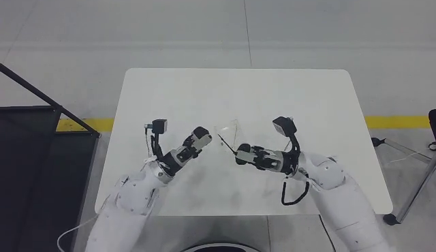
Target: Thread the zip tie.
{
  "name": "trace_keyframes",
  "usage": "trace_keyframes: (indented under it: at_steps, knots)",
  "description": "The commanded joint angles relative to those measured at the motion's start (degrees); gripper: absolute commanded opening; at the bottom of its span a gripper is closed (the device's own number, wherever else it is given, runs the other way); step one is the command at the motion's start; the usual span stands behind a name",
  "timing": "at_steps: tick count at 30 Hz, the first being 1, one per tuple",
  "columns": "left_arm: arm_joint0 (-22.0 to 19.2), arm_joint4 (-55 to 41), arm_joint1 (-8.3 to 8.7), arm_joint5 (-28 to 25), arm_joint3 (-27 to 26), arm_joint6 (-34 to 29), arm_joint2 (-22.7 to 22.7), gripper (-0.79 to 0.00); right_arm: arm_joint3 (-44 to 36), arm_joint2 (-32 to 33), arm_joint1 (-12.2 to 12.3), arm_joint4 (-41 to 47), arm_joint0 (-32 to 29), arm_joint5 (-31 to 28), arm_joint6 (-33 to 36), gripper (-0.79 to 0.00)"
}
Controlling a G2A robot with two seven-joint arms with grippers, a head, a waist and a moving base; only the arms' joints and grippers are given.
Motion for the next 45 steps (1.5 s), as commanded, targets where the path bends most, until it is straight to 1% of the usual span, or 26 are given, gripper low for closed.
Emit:
trace_keyframes:
  at_steps: [1,5,7,10,12,13,14,15,16,17,18,19,20,22,25,31,36,38,41,44,45]
  knots:
    - [0.0,0.05,0.0,0.0,0.0,2.06,0.0,0.0,-0.01,0.0,0.0,-0.04,-0.01,-0.03,-0.03,-0.785]
    - [0.12,-0.38,-0.02,0.14,-0.26,2.08,0.18,0.0,-0.08,-0.01,-0.01,-0.11,-0.11,0.23,-0.34,-0.785]
    - [0.41,-4.43,0.03,0.33,-0.91,0.51,0.6,0.0,-1.04,-0.34,-0.03,-1.19,-0.41,1.56,-1.41,-0.785]
    - [-0.02,-12.56,0.33,1.34,-0.87,-4.35,0.18,0.0,-1.63,-0.82,-0.02,-1.78,-0.5,1.82,-1.53,-0.785]
    - [-0.52,-18.65,0.6,2.49,-0.45,-8.91,-0.2,0.0,-1.71,-1.28,0.01,-0.86,-0.43,1.6,-0.44,-0.785]
    - [-0.81,-21.69,0.74,3.06,-0.22,-11.3,-0.49,-0.025,-1.54,-1.39,0.06,-0.25,-0.25,1.57,0.32,-0.785]
    - [-1.07,-24.46,0.9,3.58,0.11,-13.72,-0.83,-0.077,-1.27,-1.39,0.1,0.28,-0.06,1.5,0.81,-0.785]
    - [-1.35,-26.68,1.07,3.84,0.43,-16.15,-1.25,-0.197,-1.01,-1.44,0.13,0.87,0.08,1.49,1.18,-0.785]
    - [-1.53,-28.45,1.23,4.0,0.86,-18.28,-1.64,-0.283,-0.79,-1.52,0.16,1.24,0.28,1.58,1.58,-0.785]
    - [-1.69,-29.71,1.38,4.3,1.3,-19.96,-1.98,-0.332,-0.65,-1.61,0.18,1.51,0.46,1.73,1.73,-0.785]
    - [-1.88,-30.77,1.5,4.88,1.62,-21.52,-2.13,-0.357,-0.57,-1.83,0.19,1.79,0.59,1.96,1.95,-0.785]
    - [-2.12,-32.07,1.6,5.49,1.93,-22.93,-2.23,-0.339,-0.55,-2.08,0.22,2.16,0.77,2.26,2.26,-0.785]
    - [-2.39,-33.0,1.68,5.86,2.32,-23.8,-2.44,-0.342,-0.45,-2.21,0.26,2.39,0.98,2.45,2.45,-0.785]
    - [-2.87,-34.1,1.77,6.45,2.92,-25.3,-2.24,-0.379,-0.28,-2.55,0.34,2.89,1.29,2.79,2.79,-0.785]
    - [-3.58,-34.14,1.81,6.35,3.63,-26.3,-1.53,-0.422,0.08,-2.97,0.45,3.23,1.73,2.92,2.91,-0.785]
    - [-4.41,-33.99,1.83,6.21,4.13,-27.22,0.09,-0.443,0.63,-3.91,0.61,3.41,2.43,3.08,3.08,-0.785]
    - [-4.91,-34.3,1.9,5.96,4.55,-27.75,0.72,-0.502,1.1,-4.45,0.68,3.46,2.92,2.89,2.88,-0.785]
    - [-5.05,-34.34,1.94,5.91,4.73,-27.72,0.88,-0.539,1.19,-4.6,0.72,3.51,3.03,2.81,2.8,-0.785]
    - [-5.31,-34.63,1.99,6.28,4.94,-27.87,1.2,-0.563,1.31,-4.74,0.81,3.43,3.18,2.75,2.74,-0.785]
    - [-5.44,-34.45,2.05,6.2,5.11,-27.91,1.46,-0.628,1.61,-4.74,0.86,3.69,3.3,2.56,2.55,-0.785]
    - [-5.46,-34.45,2.07,6.15,5.16,-27.89,1.5,-0.616,1.74,-4.73,0.88,3.78,3.35,2.55,2.55,-0.785]
